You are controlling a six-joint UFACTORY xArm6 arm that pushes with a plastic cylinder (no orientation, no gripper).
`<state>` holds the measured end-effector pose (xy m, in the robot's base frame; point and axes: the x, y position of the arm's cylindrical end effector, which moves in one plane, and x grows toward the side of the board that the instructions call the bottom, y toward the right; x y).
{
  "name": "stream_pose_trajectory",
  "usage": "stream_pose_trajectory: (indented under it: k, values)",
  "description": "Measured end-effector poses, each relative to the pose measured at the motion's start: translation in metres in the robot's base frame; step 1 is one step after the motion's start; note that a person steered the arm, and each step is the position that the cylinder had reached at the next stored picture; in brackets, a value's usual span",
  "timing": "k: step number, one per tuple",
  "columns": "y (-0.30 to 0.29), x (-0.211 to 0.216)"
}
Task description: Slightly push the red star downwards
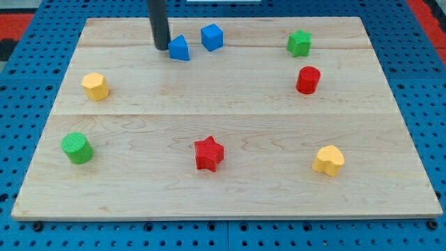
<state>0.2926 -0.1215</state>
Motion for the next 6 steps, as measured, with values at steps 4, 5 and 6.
stream_pose_trajectory:
  k: [4, 5, 6]
  values:
    - [0.079, 0.002]
    - [0.120, 0.018]
    - [0.201, 0.021]
